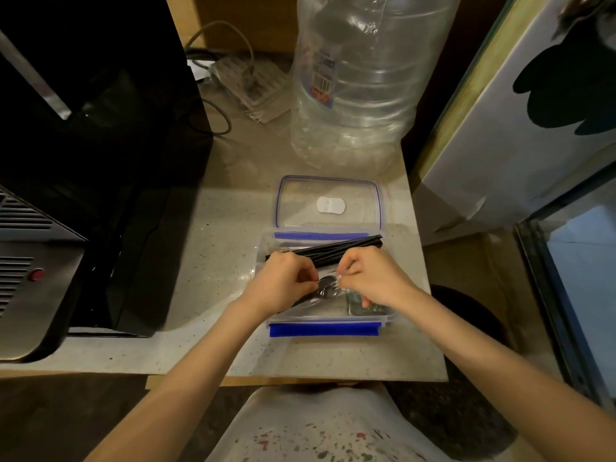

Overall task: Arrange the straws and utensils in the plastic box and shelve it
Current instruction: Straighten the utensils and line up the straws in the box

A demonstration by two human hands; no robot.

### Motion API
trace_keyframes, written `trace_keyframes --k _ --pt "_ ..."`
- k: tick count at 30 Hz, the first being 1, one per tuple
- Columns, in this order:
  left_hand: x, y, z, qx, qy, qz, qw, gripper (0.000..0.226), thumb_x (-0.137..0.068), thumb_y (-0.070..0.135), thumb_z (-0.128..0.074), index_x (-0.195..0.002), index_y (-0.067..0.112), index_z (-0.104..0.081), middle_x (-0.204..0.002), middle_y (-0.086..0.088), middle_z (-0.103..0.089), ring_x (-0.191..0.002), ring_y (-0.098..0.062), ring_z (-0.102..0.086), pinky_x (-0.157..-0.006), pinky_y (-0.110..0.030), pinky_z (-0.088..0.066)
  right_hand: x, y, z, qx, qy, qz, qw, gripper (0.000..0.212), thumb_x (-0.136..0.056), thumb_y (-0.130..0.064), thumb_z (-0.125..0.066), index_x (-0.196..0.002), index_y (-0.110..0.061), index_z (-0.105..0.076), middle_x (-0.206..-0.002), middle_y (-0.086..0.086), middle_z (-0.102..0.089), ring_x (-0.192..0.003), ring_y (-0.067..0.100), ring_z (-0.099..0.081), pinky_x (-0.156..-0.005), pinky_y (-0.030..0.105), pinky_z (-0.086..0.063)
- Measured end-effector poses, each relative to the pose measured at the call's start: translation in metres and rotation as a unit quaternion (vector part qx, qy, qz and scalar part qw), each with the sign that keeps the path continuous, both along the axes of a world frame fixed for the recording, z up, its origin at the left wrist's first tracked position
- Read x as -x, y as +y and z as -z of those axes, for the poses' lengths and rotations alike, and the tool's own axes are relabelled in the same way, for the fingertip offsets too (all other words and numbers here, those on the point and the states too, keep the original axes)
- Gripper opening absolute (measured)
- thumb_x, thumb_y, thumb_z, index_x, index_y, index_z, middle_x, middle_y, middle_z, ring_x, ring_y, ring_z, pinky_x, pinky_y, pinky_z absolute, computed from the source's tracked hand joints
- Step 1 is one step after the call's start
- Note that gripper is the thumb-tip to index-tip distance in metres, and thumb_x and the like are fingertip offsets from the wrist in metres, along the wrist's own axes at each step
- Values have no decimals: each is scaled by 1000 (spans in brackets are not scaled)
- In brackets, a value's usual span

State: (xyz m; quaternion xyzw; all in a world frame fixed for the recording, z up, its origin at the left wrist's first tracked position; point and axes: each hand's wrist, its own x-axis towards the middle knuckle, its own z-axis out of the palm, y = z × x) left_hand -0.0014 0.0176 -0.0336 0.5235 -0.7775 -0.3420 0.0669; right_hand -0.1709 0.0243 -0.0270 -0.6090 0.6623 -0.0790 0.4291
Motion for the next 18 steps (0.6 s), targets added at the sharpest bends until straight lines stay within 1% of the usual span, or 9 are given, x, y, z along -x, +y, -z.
trace_keyframes --k 2,4,5,7,10,13,15,16,18 --pt "0 0 5 -5 -16 11 1000 14 -87 15 -63 -98 10 -69 -99 -6 -71 -87 -13 -65 -85 -23 -54 -7 2 4 2 39 -45 998 3 -89 -15 -61 -88 -18 -61 -87 3 -69 -49 9 -58 -46 18 -45" --pt "1 1 9 -18 -27 21 999 13 -87 14 -62 -98 10 -69 -99 -6 -71 -88 -13 -65 -85 -22 -54 -12 2 8 12 83 -82 993 2 -86 -14 -63 -87 -14 -65 -87 3 -68 -69 14 -64 -64 26 -55" --pt "2 1 11 -25 -30 27 999 13 -87 14 -62 -97 10 -70 -99 -6 -71 -88 -13 -65 -84 -22 -53 -13 2 10 18 105 -97 990 4 -85 -13 -64 -88 -13 -68 -89 3 -69 -78 16 -65 -74 31 -57" --pt "4 1 13 -33 -39 38 998 14 -87 13 -62 -97 11 -70 -99 -5 -71 -88 -13 -65 -85 -23 -53 -14 2 11 27 144 -130 981 9 -85 -14 -65 -91 -13 -70 -94 4 -69 -86 17 -65 -81 35 -57" --pt "7 1 16 -32 -62 46 997 14 -86 15 -63 -96 12 -72 -98 -4 -72 -89 -13 -65 -86 -26 -53 -14 2 4 72 163 -173 969 17 -87 -18 -63 -104 -14 -68 -107 3 -65 -93 17 -63 -84 33 -55" --pt "9 2 18 -4 -89 41 995 14 -86 19 -63 -95 17 -74 -95 -1 -74 -87 -16 -67 -83 -33 -56 -9 -4 -1 165 172 -197 951 28 -91 -19 -56 -118 -16 -60 -117 0 -58 -97 18 -61 -83 33 -52" --pt "9 2 18 5 -105 41 994 15 -85 22 -63 -95 20 -75 -94 0 -75 -86 -17 -67 -80 -36 -57 -5 -10 2 227 212 -231 922 29 -92 -13 -53 -121 -14 -57 -117 1 -55 -90 21 -63 -76 37 -54" --pt "10 2 18 4 -110 42 993 15 -86 22 -63 -95 21 -75 -94 1 -75 -87 -17 -67 -80 -36 -57 -4 -12 5 247 233 -256 905 30 -89 -9 -55 -119 -12 -56 -115 3 -55 -86 22 -62 -71 38 -55" --pt "9 3 19 6 -104 34 994 16 -87 21 -62 -95 21 -75 -93 2 -75 -86 -16 -67 -80 -34 -57 -6 -16 12 256 263 -297 882 36 -81 0 -63 -116 -8 -55 -112 7 -55 -81 22 -61 -60 38 -56"
